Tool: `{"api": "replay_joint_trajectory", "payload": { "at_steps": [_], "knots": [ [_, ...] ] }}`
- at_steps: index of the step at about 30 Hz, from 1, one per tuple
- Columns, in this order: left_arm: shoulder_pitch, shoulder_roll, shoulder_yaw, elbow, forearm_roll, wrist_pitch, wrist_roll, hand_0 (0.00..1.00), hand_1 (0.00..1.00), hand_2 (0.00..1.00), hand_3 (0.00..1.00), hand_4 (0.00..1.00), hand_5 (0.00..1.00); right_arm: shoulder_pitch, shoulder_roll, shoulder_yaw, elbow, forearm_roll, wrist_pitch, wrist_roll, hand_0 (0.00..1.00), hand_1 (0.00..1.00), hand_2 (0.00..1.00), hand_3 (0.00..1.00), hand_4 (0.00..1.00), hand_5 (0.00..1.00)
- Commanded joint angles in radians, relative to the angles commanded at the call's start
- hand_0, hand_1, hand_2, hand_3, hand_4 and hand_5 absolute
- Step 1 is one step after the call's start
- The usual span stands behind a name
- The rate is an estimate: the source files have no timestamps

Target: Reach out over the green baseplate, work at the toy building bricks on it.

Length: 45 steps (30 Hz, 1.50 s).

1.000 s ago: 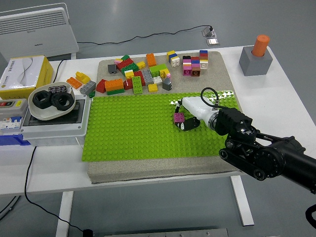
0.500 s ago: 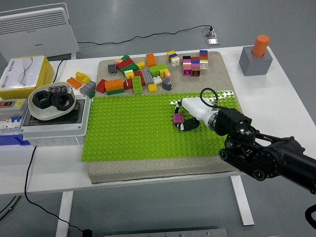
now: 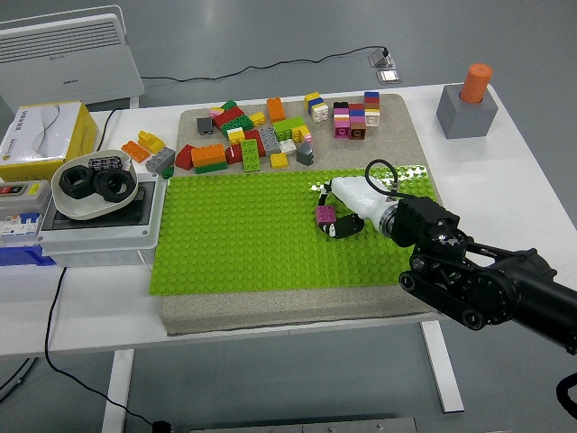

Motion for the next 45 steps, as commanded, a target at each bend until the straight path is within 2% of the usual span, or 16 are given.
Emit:
{"api": "replay_joint_trajectory", "payload": {
  "at_steps": [10, 13, 20, 21, 25, 26, 27, 33, 45],
  "knots": [
    [0.0, 0.0, 0.001, 0.0, 0.0, 0.0, 0.0, 0.77, 0.719, 0.677, 0.772, 0.825, 0.753, -0.003, -0.002, 0.006, 0.01, -0.02, 0.001, -0.006, 0.758, 0.833, 0.864, 0.72, 0.734, 0.216],
    [0.001, 0.0, 0.0, 0.0, -0.001, 0.0, 0.0, 0.77, 0.719, 0.677, 0.772, 0.825, 0.753, -0.019, -0.027, 0.038, 0.058, -0.037, 0.003, -0.015, 0.758, 0.833, 0.864, 0.72, 0.734, 0.216],
    [0.004, -0.002, -0.002, 0.0, -0.01, 0.001, -0.001, 0.77, 0.72, 0.677, 0.772, 0.823, 0.754, -0.103, -0.126, 0.112, 0.222, -0.15, -0.014, -0.03, 0.76, 0.834, 0.869, 0.732, 0.737, 0.211],
    [0.005, -0.003, -0.002, 0.0, -0.011, 0.001, -0.001, 0.77, 0.719, 0.677, 0.773, 0.822, 0.753, -0.116, -0.136, 0.116, 0.248, -0.167, -0.017, -0.03, 0.764, 0.834, 0.864, 0.679, 0.741, 0.221],
    [0.007, -0.005, -0.005, 0.0, -0.012, 0.0, 0.0, 0.77, 0.719, 0.677, 0.773, 0.822, 0.753, -0.153, -0.146, 0.111, 0.32, -0.205, -0.022, -0.028, 0.764, 0.834, 0.864, 0.679, 0.741, 0.221],
    [0.007, -0.006, -0.006, 0.0, -0.01, 0.0, 0.001, 0.77, 0.719, 0.677, 0.773, 0.822, 0.753, -0.159, -0.142, 0.106, 0.323, -0.208, -0.023, -0.026, 0.764, 0.834, 0.864, 0.679, 0.741, 0.221],
    [0.007, -0.007, -0.006, 0.0, -0.009, 0.0, 0.001, 0.771, 0.72, 0.678, 0.772, 0.82, 0.749, -0.163, -0.139, 0.104, 0.323, -0.209, -0.025, -0.025, 0.767, 0.834, 0.865, 0.646, 0.743, 0.264],
    [0.006, -0.008, -0.005, 0.0, -0.006, -0.001, 0.004, 0.771, 0.721, 0.679, 0.772, 0.82, 0.751, -0.181, -0.116, 0.1, 0.308, -0.211, -0.039, -0.016, 0.77, 0.835, 0.865, 0.648, 0.744, 0.273],
    [0.004, -0.005, 0.001, 0.0, -0.001, -0.002, 0.007, 0.771, 0.721, 0.678, 0.774, 0.818, 0.75, -0.184, -0.086, 0.112, 0.23, -0.218, -0.056, -0.006, 0.772, 0.836, 0.867, 0.67, 0.747, 0.274]
  ]
}}
